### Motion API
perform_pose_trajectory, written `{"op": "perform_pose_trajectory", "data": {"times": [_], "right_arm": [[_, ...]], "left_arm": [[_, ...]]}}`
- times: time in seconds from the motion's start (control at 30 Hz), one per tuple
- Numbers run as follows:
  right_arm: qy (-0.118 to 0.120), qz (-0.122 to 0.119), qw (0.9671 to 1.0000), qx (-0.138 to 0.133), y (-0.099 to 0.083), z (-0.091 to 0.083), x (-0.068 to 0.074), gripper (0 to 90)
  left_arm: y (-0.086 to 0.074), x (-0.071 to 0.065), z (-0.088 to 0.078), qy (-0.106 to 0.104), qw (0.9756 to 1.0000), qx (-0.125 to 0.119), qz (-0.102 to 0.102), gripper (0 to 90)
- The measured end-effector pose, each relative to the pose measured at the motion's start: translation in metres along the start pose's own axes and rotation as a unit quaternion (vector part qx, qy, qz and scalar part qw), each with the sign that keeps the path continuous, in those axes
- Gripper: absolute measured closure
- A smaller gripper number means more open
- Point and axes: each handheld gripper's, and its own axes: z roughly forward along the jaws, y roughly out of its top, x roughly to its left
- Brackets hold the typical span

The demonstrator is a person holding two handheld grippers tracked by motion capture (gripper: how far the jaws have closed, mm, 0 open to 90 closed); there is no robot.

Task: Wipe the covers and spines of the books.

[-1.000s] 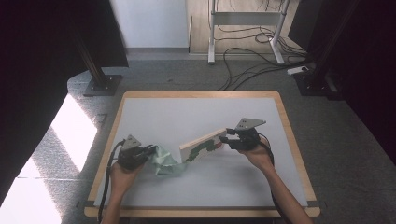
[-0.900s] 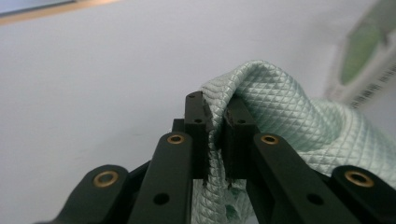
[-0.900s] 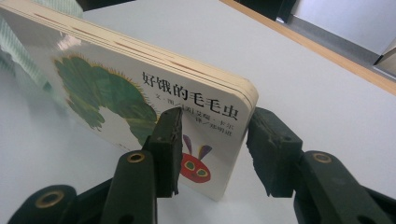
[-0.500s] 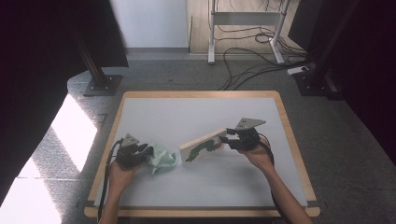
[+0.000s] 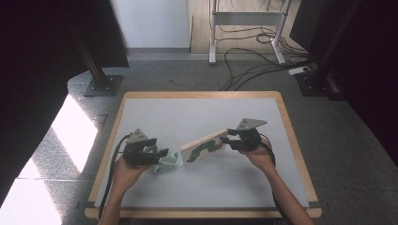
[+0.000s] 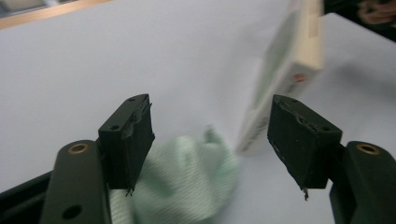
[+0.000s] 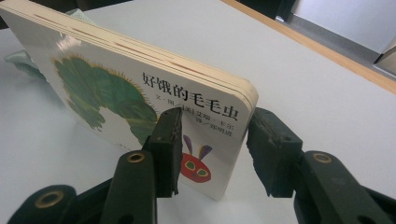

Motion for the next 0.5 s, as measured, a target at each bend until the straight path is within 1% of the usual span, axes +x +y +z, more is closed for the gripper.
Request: {"op": "perform_pose_trajectory", "data": {"times": [0.07, 0.1, 0.17, 0.2, 0.33, 0.4, 0.43, 0.5], "right_arm": [[0.000, 0.001, 1.0000, -0.001, 0.000, 0.000, 0.000, 54.4], [0.001, 0.001, 1.0000, 0.000, 0.000, 0.000, 0.000, 54.4], [0.001, 0.000, 1.0000, 0.000, 0.000, -0.001, 0.000, 54.4], [0.002, 0.001, 1.0000, -0.001, 0.000, -0.001, 0.000, 54.4], [0.001, 0.003, 1.0000, -0.001, 0.000, 0.000, 0.000, 54.3], [0.001, 0.003, 1.0000, -0.001, 0.000, 0.000, 0.000, 54.3], [0.001, 0.003, 1.0000, -0.001, 0.000, 0.000, 0.000, 54.3], [0.001, 0.003, 1.0000, -0.001, -0.001, 0.000, 0.000, 54.3]], "left_arm": [[0.004, -0.005, 0.003, -0.015, 0.9999, 0.000, 0.005, 32.1], [0.006, -0.009, 0.004, -0.028, 0.9996, 0.000, 0.005, 32.5], [0.008, -0.012, 0.008, -0.042, 0.9991, 0.001, 0.005, 33.5], [0.010, -0.015, 0.011, -0.046, 0.9989, 0.003, 0.008, 34.1], [0.013, -0.023, 0.025, -0.049, 0.9983, 0.018, 0.024, 37.1], [0.013, -0.024, 0.031, -0.050, 0.9982, 0.021, 0.024, 39.1], [0.013, -0.023, 0.035, -0.048, 0.9984, 0.023, 0.021, 40.5], [0.014, -0.022, 0.041, -0.044, 0.9985, 0.025, 0.018, 44.7]]}}
